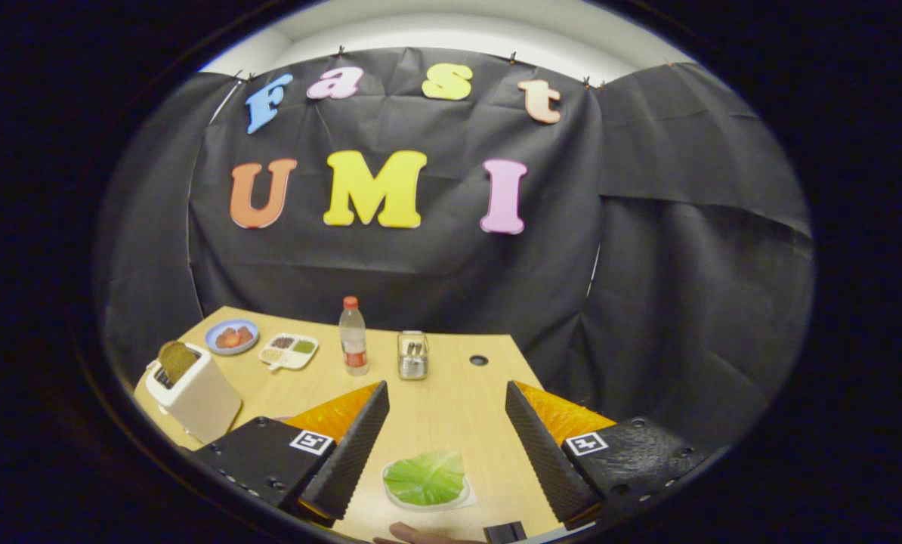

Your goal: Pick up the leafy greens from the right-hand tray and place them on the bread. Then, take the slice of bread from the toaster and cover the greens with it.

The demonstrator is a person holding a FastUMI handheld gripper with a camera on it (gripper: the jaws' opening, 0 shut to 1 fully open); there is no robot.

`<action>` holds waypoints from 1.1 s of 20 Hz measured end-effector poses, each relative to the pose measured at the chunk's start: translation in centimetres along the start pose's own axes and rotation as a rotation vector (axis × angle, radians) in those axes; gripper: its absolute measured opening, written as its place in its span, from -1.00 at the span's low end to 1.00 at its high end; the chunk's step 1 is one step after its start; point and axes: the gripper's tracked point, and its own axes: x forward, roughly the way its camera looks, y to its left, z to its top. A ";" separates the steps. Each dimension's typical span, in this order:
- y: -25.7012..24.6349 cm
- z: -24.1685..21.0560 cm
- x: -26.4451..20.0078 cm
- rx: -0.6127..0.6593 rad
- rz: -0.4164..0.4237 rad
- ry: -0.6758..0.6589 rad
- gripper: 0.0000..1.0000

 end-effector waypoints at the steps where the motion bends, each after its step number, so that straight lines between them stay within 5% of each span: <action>1: 0.0 -1.6 1.1 0.000 0.004 0.041 0.91; 10: -0.9 -15.8 9.0 0.001 0.006 0.438 0.90; 17: -0.5 -21.2 12.8 0.008 0.059 0.637 0.90; 22: -0.9 -22.8 14.2 0.008 0.075 0.727 0.61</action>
